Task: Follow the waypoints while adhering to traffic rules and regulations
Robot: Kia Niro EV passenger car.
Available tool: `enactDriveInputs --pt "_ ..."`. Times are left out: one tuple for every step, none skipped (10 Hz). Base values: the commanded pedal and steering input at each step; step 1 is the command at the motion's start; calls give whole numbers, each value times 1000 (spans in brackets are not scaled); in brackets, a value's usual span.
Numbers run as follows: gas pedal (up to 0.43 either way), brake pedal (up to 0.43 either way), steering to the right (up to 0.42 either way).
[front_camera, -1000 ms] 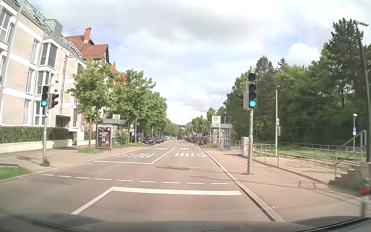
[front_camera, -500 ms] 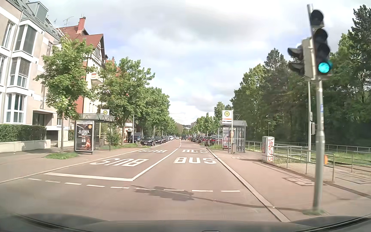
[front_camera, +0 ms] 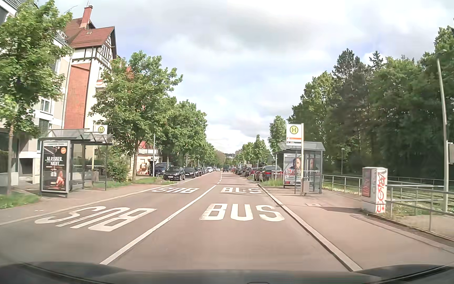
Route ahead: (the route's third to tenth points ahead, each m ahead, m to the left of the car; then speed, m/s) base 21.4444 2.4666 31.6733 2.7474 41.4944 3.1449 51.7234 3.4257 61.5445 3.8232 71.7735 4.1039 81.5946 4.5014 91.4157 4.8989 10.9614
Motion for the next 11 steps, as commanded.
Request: enactDriveInputs --pt "79 0 -3" --pt "79 0 -2" --pt "79 0 -1" --pt "79 0 0" --pt "79 0 0" --pt "79 0 0" --pt "79 0 0" --pt "87 0 0" --pt "87 0 0" --pt "87 0 0" --pt "87 0 0"
